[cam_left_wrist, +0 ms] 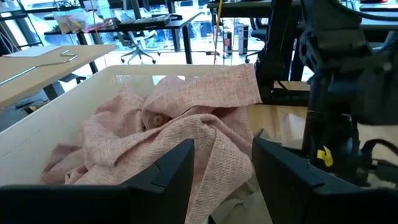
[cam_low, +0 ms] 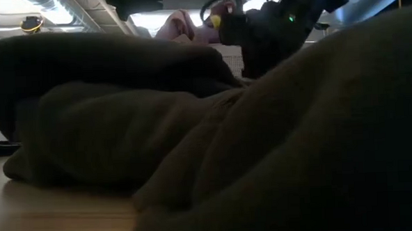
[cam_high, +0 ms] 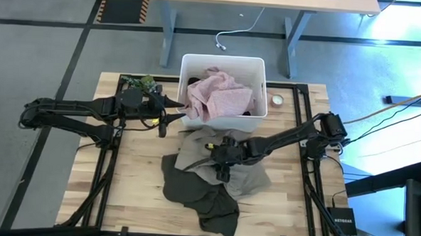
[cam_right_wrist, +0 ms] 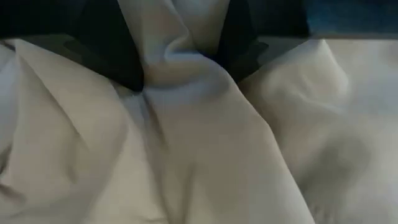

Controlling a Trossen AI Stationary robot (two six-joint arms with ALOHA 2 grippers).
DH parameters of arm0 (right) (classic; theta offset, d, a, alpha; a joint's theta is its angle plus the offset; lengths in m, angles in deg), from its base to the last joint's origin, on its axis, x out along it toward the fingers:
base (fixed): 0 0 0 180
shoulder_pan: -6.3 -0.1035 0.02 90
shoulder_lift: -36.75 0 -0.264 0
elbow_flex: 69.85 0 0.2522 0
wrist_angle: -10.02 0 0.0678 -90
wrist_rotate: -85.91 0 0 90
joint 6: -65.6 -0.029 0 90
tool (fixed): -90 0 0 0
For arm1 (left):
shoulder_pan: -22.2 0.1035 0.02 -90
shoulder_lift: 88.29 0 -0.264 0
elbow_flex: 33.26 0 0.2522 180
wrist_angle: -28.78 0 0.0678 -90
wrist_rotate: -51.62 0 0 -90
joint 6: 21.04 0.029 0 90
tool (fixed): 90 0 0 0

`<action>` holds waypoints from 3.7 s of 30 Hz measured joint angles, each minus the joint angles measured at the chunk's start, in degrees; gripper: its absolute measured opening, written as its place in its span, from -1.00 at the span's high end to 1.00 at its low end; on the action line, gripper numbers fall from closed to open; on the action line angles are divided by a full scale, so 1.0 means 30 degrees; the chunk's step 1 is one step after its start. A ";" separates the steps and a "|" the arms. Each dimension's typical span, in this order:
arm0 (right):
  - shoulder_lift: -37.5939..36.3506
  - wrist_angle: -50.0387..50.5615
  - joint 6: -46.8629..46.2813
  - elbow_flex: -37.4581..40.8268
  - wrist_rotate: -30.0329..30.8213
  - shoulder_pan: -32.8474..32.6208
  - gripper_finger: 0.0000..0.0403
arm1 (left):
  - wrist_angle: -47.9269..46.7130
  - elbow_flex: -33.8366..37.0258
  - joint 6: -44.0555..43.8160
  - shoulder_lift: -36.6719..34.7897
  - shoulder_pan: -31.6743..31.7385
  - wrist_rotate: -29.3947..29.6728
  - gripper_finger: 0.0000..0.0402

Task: Sort clothes
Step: Put the brown shorts into the white laundry bin

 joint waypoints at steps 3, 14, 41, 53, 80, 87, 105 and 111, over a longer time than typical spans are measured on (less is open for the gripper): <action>0.0254 0.0063 0.0249 0.0063 0.0788 0.0028 0.07 | -0.0002 0.0000 -0.0010 0.0000 0.0000 0.0000 0.22; -0.1482 0.1667 0.0697 0.0170 0.1848 -0.0593 0.85 | -0.0090 0.0000 0.0462 0.0000 -0.0007 0.0000 0.22; -0.7631 0.2089 1.0310 -1.1290 1.2546 -0.0488 0.89 | -0.0034 0.0000 0.0478 0.0000 0.0000 0.0000 0.22; -0.7687 -1.1086 1.5298 -1.5506 0.8075 0.4931 0.90 | -0.0010 0.0000 0.0485 0.0000 -0.0003 0.0000 0.22; -0.1606 -0.0616 0.9832 -1.5455 0.6911 0.7712 0.47 | -0.0403 0.0000 0.0424 -0.0007 -0.0007 0.0000 0.22; -0.2279 1.0481 0.8555 -1.5448 0.7785 0.7224 0.00 | -0.0842 0.0000 0.0420 -0.0007 0.0000 0.0000 0.22; -0.5430 2.2598 -0.3554 -0.9986 0.8459 0.7052 -0.06 | -0.0873 0.0000 0.0007 -0.0007 0.0000 0.0000 0.22; -0.5014 1.4461 0.0019 -0.5767 0.8251 0.7074 -0.06 | -0.0430 0.0000 -0.0010 -0.0007 0.0000 0.0000 0.22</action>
